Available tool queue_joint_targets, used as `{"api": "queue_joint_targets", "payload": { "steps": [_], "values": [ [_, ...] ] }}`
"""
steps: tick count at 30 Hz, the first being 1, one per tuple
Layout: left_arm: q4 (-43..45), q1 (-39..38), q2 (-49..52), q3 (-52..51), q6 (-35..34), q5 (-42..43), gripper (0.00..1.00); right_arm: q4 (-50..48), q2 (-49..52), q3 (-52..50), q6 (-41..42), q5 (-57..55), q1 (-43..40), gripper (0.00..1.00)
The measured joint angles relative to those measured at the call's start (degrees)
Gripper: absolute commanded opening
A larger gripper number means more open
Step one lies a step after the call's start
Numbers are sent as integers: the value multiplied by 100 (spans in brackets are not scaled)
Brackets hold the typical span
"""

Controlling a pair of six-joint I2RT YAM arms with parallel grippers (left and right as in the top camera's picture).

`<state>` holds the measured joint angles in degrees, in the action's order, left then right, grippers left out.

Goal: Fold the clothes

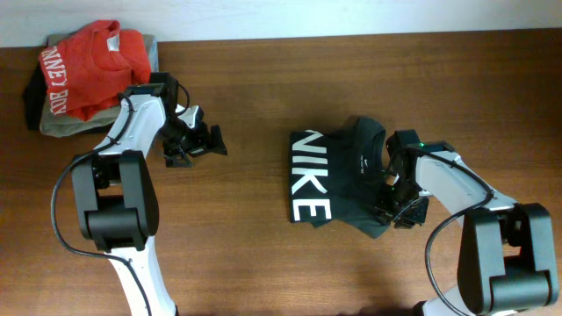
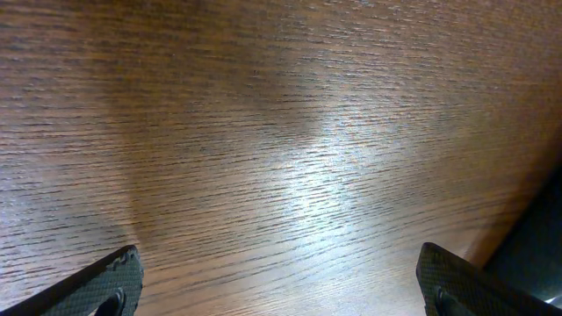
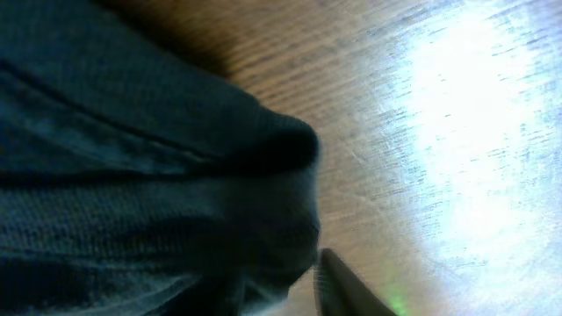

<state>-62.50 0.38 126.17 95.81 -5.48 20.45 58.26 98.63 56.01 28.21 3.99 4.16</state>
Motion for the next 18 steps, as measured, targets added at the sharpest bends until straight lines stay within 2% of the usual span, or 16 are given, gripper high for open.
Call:
{"api": "queue_joint_targets", "payload": {
  "steps": [1,3,4,6,7,8,9,10,14,15,16,17,18],
  "values": [
    [0,0,0,0,0,0,99,42,0,2,79,-15,0,9],
    [0,0,0,0,0,0,99,299,0,15,306,-153,0,8],
    [0,0,0,0,0,0,99,476,0,59,372,-247,0,10],
    [4,0,0,0,0,0,99,935,-2,323,511,-437,0,22],
    [0,0,0,0,0,0,99,1113,-7,476,507,-492,0,36],
    [-2,0,0,0,0,0,99,1344,-13,776,573,-592,0,63],
    [-2,0,0,0,0,2,99,1502,-15,1080,601,-675,0,84],
    [0,0,0,0,0,0,99,1602,-26,1377,619,-752,0,99],
    [-24,-9,0,0,282,356,99,1311,-52,2000,494,-817,-4,98],
    [-22,-26,0,0,466,656,99,1106,-57,2050,382,-743,-13,89],
    [-24,-50,0,0,573,828,99,815,-57,2072,153,-544,-35,76],
    [-24,-96,0,0,669,1010,99,382,-59,2085,-114,-175,-83,53],
    [-20,-151,0,0,750,1158,99,24,-57,2094,-407,201,-131,36]
  ]
}}
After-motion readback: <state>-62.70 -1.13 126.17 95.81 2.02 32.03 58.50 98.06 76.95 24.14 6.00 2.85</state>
